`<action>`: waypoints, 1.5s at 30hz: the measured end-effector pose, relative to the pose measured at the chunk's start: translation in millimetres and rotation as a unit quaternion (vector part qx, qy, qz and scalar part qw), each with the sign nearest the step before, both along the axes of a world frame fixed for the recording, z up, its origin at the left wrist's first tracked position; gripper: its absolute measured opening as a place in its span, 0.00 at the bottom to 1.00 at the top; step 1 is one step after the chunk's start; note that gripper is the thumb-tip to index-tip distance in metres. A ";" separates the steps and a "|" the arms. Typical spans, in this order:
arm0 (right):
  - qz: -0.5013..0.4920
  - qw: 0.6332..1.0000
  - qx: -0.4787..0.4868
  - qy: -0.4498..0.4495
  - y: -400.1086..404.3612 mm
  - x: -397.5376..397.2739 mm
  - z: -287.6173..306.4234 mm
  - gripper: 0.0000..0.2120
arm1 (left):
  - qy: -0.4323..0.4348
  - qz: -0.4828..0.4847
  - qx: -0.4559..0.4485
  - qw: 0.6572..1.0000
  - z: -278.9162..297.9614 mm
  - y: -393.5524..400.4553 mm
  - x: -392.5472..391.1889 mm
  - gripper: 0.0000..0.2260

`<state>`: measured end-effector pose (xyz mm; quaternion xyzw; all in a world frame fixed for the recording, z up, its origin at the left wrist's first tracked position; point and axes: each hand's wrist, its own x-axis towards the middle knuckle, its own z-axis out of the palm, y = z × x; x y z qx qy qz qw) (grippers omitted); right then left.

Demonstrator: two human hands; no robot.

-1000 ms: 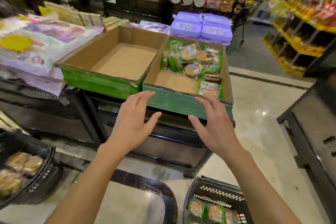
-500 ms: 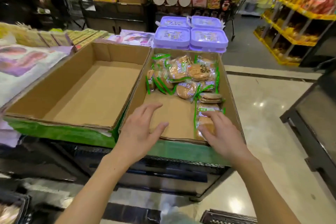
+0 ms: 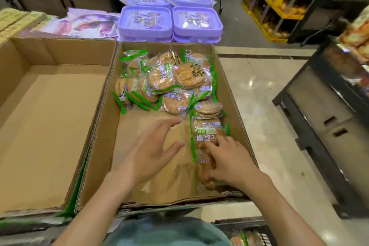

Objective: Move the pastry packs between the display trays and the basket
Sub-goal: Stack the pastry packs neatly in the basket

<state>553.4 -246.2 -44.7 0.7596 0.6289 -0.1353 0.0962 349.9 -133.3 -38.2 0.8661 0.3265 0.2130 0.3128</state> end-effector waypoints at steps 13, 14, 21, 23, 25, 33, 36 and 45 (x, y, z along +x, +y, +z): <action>-0.032 0.998 -0.036 -0.047 2.4 -11.4 16.3 0.36 | 0.087 -0.160 0.047 0.982 4.8 47.7 35.9 0.31; -0.030 0.998 -0.037 -0.049 2.3 -12.7 19.6 0.34 | 0.091 -0.166 0.048 0.981 4.4 48.2 38.0 0.30; -0.218 0.938 0.231 0.136 -20.1 -10.3 48.2 0.19 | 0.113 -0.171 0.059 0.977 -6.9 59.0 59.0 0.24; -0.275 0.893 0.297 0.197 -27.1 -1.9 55.7 0.17 | 0.155 -0.183 0.084 0.967 -11.7 56.3 70.3 0.26; -0.328 0.843 0.333 0.265 -33.2 7.3 60.1 0.16 | 0.192 -0.199 0.099 0.956 -16.5 48.5 84.2 0.30; -0.446 0.633 0.388 0.500 -54.7 21.8 52.3 0.18 | 0.318 -0.170 0.157 0.919 -32.5 20.0 117.9 0.46; -0.466 0.591 0.391 0.530 -59.8 29.3 48.2 0.21 | 0.325 -0.143 0.146 0.923 -28.3 14.7 119.9 0.42; -0.444 0.559 0.413 0.566 -80.1 34.2 36.2 0.19 | 0.108 -0.009 0.014 0.994 -14.9 -3.7 77.6 0.32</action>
